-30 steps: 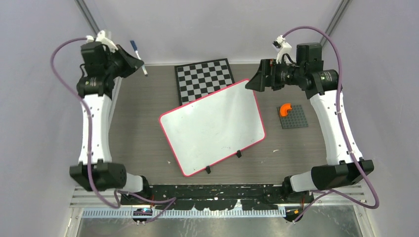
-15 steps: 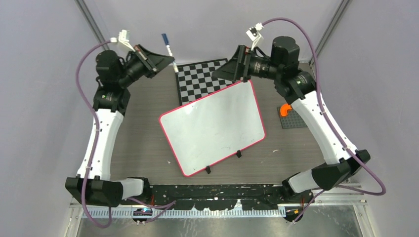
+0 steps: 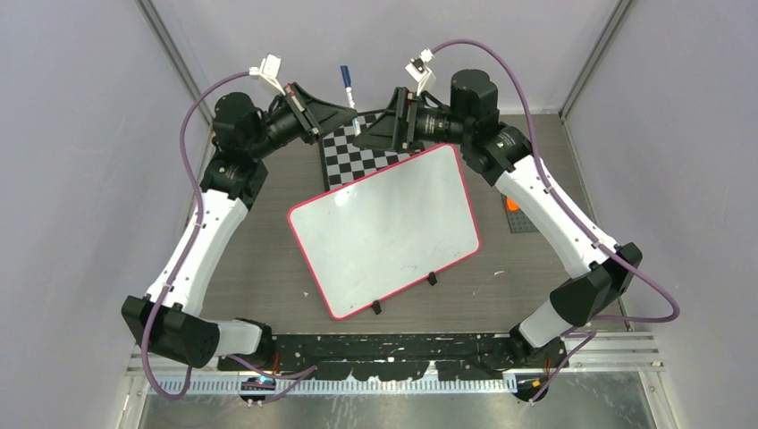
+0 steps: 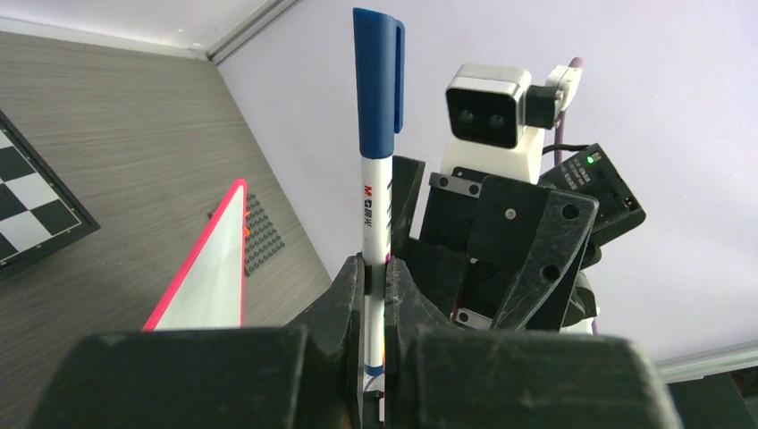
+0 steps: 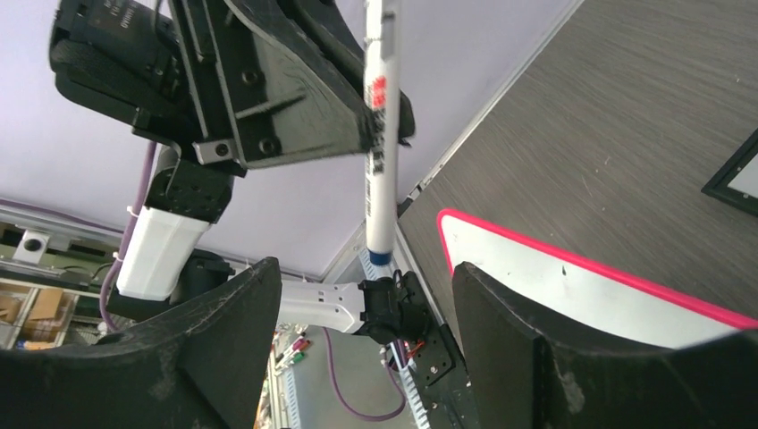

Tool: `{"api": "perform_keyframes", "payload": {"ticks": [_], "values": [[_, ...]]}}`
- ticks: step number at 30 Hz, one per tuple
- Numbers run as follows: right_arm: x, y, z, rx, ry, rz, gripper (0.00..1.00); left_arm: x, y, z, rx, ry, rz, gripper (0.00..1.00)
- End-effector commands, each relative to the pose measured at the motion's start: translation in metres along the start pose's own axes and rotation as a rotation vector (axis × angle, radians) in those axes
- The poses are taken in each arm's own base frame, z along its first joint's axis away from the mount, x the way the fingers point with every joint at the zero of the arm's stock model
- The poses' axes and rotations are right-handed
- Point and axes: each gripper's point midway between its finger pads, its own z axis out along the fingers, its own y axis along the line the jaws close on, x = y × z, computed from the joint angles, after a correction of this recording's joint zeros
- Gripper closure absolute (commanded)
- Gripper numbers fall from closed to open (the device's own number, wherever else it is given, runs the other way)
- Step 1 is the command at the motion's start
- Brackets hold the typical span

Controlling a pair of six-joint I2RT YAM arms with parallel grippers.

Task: Write a sentence on the whiteboard
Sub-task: Open the whiteboard marker at the center of the board.

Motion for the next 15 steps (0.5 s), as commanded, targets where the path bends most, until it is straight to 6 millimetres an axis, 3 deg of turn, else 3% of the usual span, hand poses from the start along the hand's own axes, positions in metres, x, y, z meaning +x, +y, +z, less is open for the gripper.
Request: {"api": "perform_keyframes", "payload": {"ticks": [1, 9, 15], "values": [[-0.0197, 0.026, 0.0012, -0.066, -0.052, -0.063, 0.29, 0.0016, -0.0167, 0.0012, 0.081, 0.0, 0.016, 1.0], [-0.0199, 0.0304, 0.0072, -0.087, -0.038, -0.071, 0.64, 0.0081, -0.0173, 0.0003, 0.101, 0.01, -0.026, 1.0], [-0.0145, 0.0236, 0.0067, -0.067, -0.028, -0.074, 0.66, 0.0105, -0.0201, 0.0012, 0.123, 0.017, -0.059, 1.0]]}}
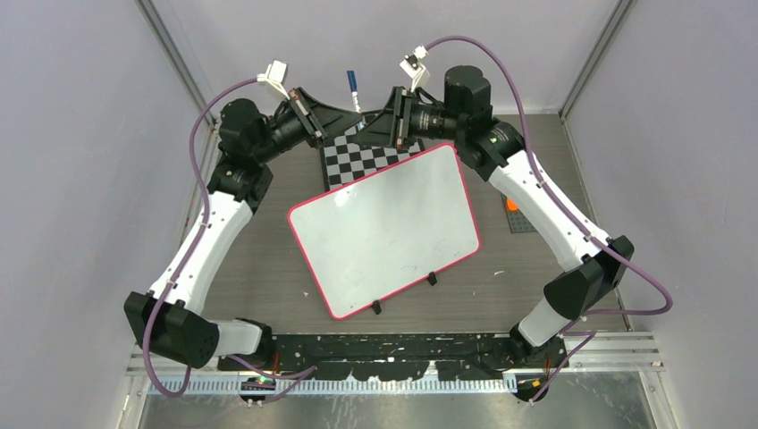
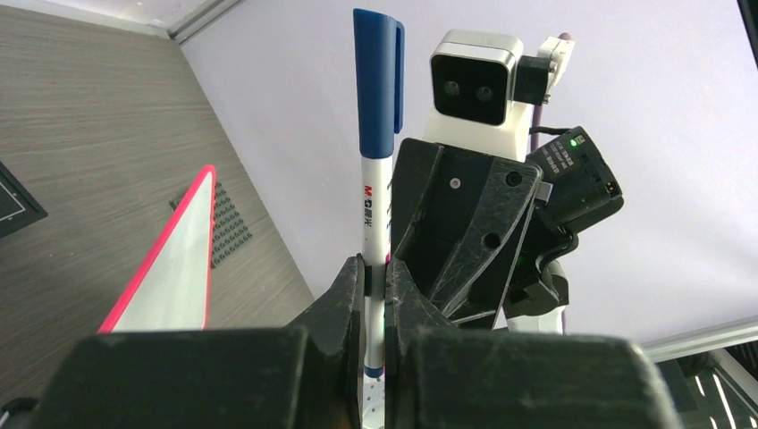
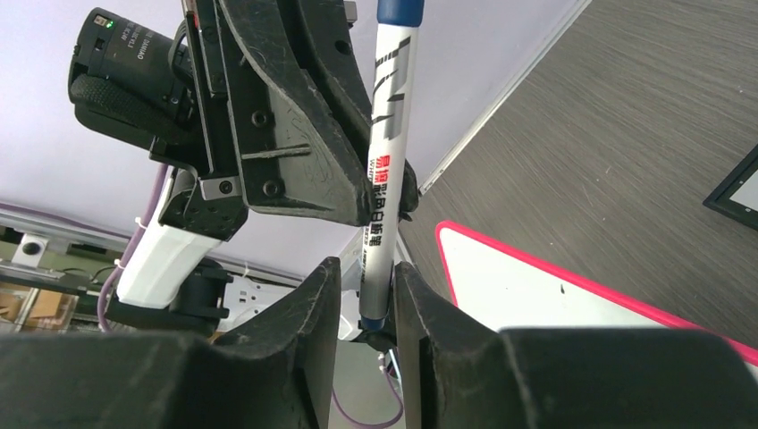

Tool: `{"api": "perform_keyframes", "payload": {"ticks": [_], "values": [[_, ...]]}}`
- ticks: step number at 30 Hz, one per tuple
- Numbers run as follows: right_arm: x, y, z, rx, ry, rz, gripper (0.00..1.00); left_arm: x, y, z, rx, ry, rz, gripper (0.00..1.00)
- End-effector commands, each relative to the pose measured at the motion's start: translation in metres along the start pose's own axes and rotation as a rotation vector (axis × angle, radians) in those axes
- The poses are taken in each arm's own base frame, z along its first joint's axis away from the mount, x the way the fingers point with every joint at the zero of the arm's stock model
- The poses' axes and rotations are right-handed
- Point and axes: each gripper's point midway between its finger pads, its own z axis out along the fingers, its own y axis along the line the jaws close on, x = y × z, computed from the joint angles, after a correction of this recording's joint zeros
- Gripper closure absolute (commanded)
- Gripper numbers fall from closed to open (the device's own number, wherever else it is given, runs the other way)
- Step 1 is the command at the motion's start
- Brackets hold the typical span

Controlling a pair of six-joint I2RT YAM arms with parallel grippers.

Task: Write a sentence on the whiteboard
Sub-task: Open the whiteboard marker at the center of the board.

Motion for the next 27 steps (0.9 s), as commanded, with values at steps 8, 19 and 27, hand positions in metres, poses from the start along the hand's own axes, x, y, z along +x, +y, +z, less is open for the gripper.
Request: {"api": "perform_keyframes", "payload": {"ticks": [8, 19, 27], "values": [[-0.004, 0.02, -0.015, -0.011, -0.007, -0.135, 1.0, 0.008, -0.016, -0.009, 0.063, 0.034, 0.052, 0.72], [0.093, -0.001, -0.108, 0.125, 0.302, -0.396, 1.0, 0.013, -0.003, -0.095, 0.09, 0.45, 0.777, 0.0], [0.162, 0.01, -0.143, -0.011, 0.547, -0.305, 1.0, 0.094, -0.015, -0.116, 0.23, 0.798, 0.936, 0.09]]}}
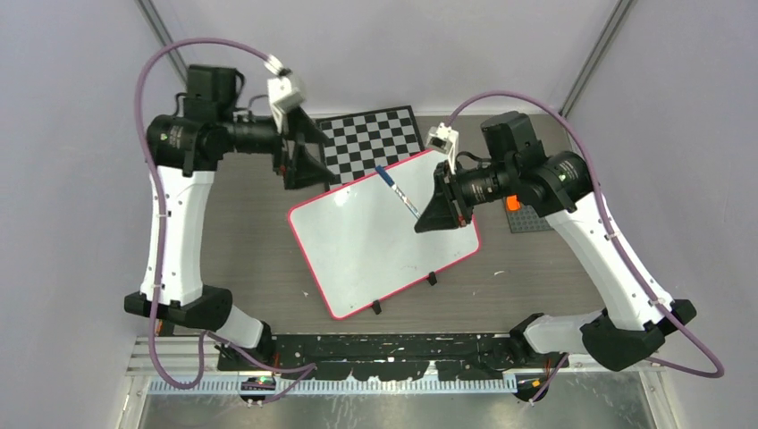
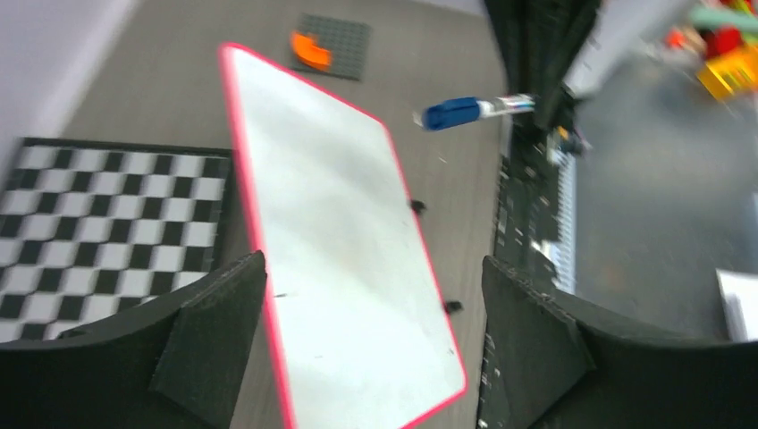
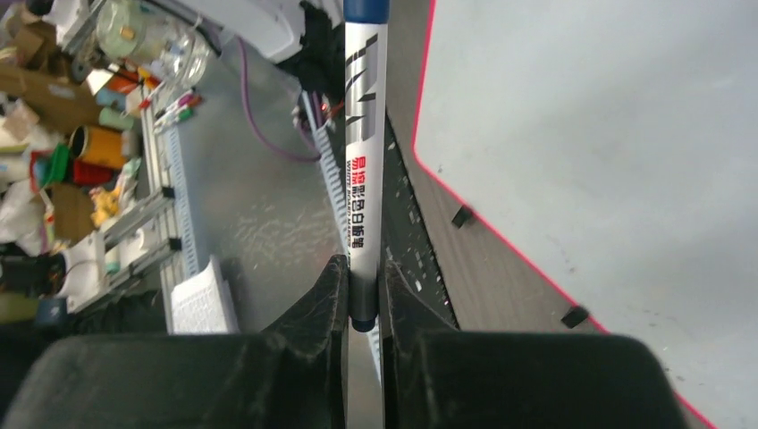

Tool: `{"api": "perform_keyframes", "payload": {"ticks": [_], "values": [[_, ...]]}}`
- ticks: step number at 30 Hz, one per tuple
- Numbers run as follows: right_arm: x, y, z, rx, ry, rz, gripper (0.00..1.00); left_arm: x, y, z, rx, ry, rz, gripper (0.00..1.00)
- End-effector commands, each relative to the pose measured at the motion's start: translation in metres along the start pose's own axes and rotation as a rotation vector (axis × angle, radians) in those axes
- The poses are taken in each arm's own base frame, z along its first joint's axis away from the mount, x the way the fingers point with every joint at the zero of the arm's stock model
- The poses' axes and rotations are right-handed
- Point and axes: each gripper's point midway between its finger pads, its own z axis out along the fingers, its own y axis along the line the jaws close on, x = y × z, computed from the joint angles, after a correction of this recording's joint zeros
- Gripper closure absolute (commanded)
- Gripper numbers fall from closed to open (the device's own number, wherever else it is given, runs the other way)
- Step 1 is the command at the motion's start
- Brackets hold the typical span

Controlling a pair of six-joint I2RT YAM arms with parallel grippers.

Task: Write a sentence on the whiteboard
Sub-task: Open the whiteboard marker at the center of the board.

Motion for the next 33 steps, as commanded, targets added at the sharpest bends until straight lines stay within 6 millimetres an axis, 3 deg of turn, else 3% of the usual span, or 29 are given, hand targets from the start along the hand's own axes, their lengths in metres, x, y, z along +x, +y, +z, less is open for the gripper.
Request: {"api": "perform_keyframes", "payload": {"ticks": [1, 8, 12, 18, 26, 30, 33], "values": [[0.041, 0.019, -0.001, -0.143, 0.15, 0.025, 1.0, 0.059, -0.068, 0.013, 0.251, 0.19, 0.068, 0.14], [0.056, 0.042, 0.0, -0.246, 0.209, 0.041, 1.0, 0.081, -0.1, 0.047, 0.283, 0.222, 0.33, 0.19], [0.061, 0.049, 0.0, -0.282, 0.237, 0.035, 1.0, 0.092, -0.112, 0.058, 0.326, 0.284, 0.381, 0.25], [0.07, 0.055, 0.002, -0.307, 0.283, 0.026, 1.0, 0.09, -0.116, 0.064, 0.343, 0.274, 0.398, 0.31], [0.075, 0.057, 0.007, -0.315, 0.333, 0.021, 1.0, 0.103, -0.138, 0.072, 0.401, 0.333, 0.528, 0.44], [0.073, 0.059, 0.007, -0.319, 0.335, 0.023, 1.0, 0.113, -0.149, 0.07, 0.441, 0.375, 0.577, 0.64], [0.066, 0.059, 0.007, -0.306, 0.311, 0.007, 0.99, 0.12, -0.149, 0.071, 0.439, 0.403, 0.57, 0.98]]}}
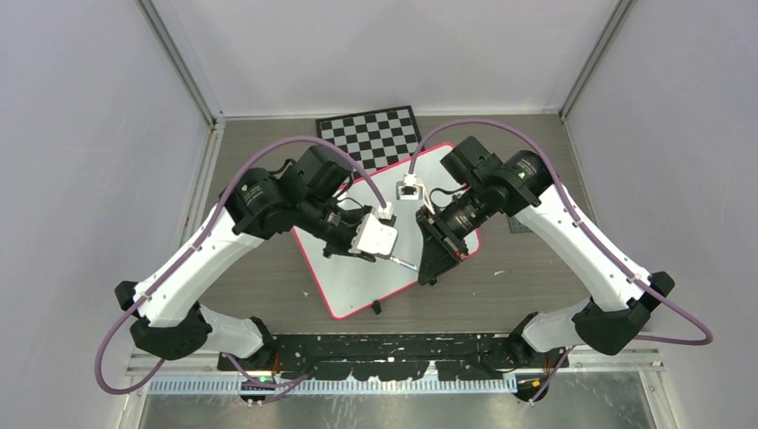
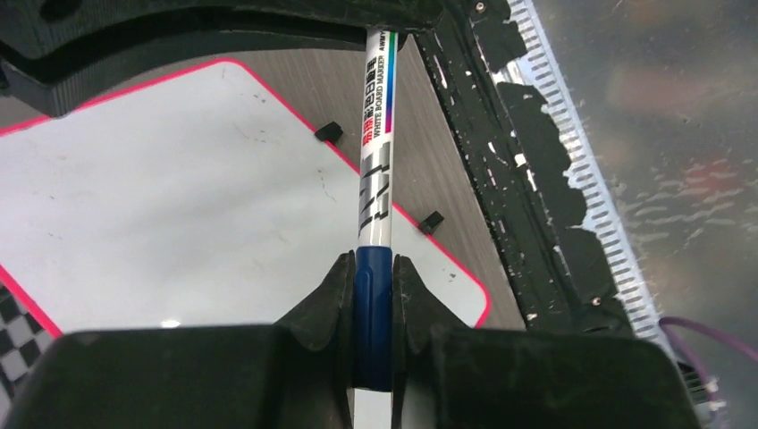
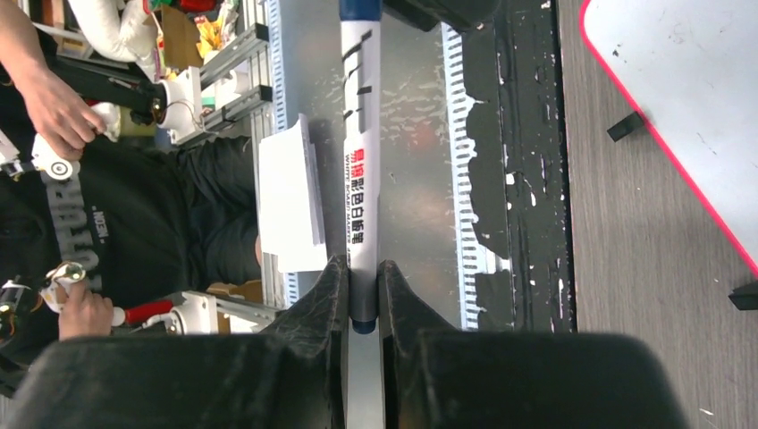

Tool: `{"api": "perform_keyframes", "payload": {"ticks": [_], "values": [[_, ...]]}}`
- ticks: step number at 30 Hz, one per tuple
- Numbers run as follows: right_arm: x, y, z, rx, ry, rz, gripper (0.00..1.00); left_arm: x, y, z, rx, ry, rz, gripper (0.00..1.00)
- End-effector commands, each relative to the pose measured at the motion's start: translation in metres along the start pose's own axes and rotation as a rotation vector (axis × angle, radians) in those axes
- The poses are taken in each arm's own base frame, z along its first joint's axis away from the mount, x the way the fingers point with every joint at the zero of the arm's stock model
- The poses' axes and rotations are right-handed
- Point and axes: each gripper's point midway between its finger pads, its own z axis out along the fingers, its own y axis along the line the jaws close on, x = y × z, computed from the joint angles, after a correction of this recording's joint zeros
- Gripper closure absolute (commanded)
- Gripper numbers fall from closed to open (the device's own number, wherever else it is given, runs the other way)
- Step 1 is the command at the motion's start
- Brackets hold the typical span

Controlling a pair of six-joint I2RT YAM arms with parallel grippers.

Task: Write a sentence on the whiteboard
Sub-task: Open the whiteboard marker at the center of the board.

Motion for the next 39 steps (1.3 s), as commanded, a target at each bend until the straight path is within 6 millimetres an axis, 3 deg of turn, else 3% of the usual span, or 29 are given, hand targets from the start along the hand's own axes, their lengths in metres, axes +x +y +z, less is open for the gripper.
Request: {"api": "perform_keyframes", "payload": {"ticks": [1, 4, 6, 8, 11, 13, 17, 28, 39], "values": [[-0.017, 0.008, -0.009, 0.03, -0.058, -0.072, 0.9, 0.006, -0.005, 0.001, -0.01, 0.033, 0.008, 1.0], [-0.04, -0.009, -0.02, 0.157, -0.145, -0.079, 0.44, 0.009, 0.014, -0.005, -0.096, -0.042, -0.149, 1.0], [-0.06, -0.019, -0.035, 0.216, -0.254, -0.047, 0.29, 0.006, 0.026, -0.009, -0.121, -0.13, -0.265, 1.0], [-0.084, -0.029, -0.063, 0.23, -0.411, 0.03, 0.24, 0.005, 0.036, -0.014, -0.14, -0.193, -0.385, 1.0], [-0.108, -0.038, -0.093, 0.213, -0.589, 0.124, 0.21, 0.0, 0.057, -0.028, -0.208, -0.311, -0.517, 1.0], [-0.113, -0.041, -0.1, 0.219, -0.632, 0.135, 0.21, -0.002, 0.07, -0.035, -0.245, -0.393, -0.591, 1.0], [-0.12, -0.038, -0.098, 0.151, -0.669, 0.179, 0.21, -0.013, 0.084, -0.042, -0.249, -0.494, -0.676, 1.0], [-0.135, -0.019, -0.096, 0.012, -0.707, 0.195, 0.22, -0.015, 0.091, -0.032, -0.188, -0.541, -0.739, 1.0], [-0.136, -0.018, -0.08, -0.015, -0.662, 0.2, 0.33, -0.016, 0.094, -0.024, -0.138, -0.533, -0.753, 1.0]]}}
